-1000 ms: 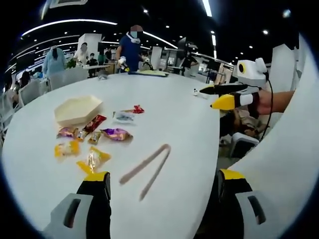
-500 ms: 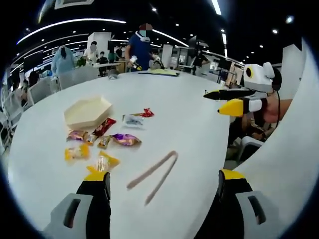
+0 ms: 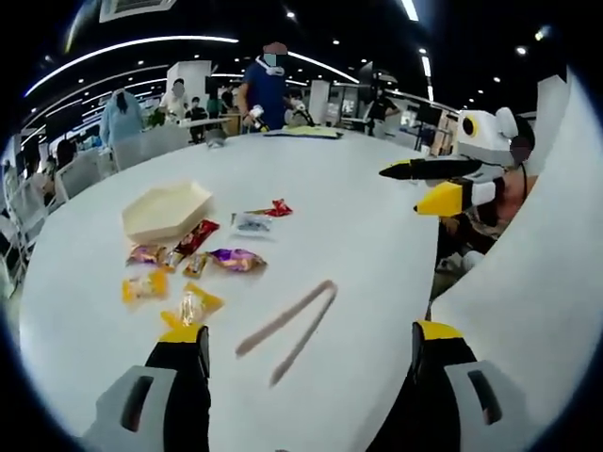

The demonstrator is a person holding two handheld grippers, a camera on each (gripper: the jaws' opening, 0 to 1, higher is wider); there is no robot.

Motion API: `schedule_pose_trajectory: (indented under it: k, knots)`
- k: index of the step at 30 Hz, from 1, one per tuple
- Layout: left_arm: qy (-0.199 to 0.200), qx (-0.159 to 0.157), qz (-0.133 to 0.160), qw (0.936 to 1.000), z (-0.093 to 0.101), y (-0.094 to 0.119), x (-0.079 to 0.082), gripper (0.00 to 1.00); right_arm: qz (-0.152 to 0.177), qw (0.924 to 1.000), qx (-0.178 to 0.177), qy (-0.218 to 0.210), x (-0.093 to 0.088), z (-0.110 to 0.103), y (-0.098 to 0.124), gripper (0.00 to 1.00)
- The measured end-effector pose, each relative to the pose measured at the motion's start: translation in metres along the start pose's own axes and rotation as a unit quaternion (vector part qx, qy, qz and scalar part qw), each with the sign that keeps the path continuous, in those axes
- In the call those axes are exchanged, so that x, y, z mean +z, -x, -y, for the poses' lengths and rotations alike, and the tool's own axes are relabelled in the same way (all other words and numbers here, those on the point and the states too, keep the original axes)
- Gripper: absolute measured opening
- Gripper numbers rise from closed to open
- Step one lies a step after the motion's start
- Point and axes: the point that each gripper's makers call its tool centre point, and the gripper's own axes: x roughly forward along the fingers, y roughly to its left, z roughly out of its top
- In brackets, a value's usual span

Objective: Place the target food into the container with the food tongs after gripping and lifting it, then release it inside without dropping or visibly crushing the food.

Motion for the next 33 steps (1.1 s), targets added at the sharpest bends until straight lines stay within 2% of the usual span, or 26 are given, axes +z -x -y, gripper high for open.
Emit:
schedule_pose_trajectory:
  k: [4,6,10,14,18,25,33]
  knots:
    - [-0.004,-0.001,-0.004,1.0000,-0.003,-0.005,-0.004,0.83,-0.001,1.0000,0.002,0.004,-0.005,0.005,-0.004,0.81]
    - [0.002,-0.007,-0.005,1.0000,-0.001,-0.005,-0.005,0.83,-0.011,0.9999,-0.005,-0.001,-0.010,0.011,-0.005,0.81]
    - [-0.006,-0.007,-0.012,0.9999,-0.003,-0.006,-0.007,0.85,-0.001,0.9996,-0.012,-0.024,-0.010,0.018,-0.004,0.80]
    - [-0.016,-0.010,-0.032,0.9993,-0.005,-0.007,-0.015,0.84,-0.009,0.9995,-0.014,-0.026,-0.011,0.020,-0.006,0.80]
    - [-0.023,-0.017,-0.053,0.9982,-0.004,-0.013,-0.025,0.80,-0.003,0.9993,-0.003,-0.037,-0.009,0.017,-0.011,0.80]
    - [0.001,-0.010,-0.039,0.9992,-0.006,-0.015,-0.019,0.78,-0.003,0.9991,-0.002,-0.043,-0.009,0.020,-0.013,0.80]
    - [0.013,-0.008,-0.040,0.9991,-0.012,-0.017,-0.022,0.77,0.010,0.9991,-0.009,-0.041,-0.007,0.029,-0.017,0.79]
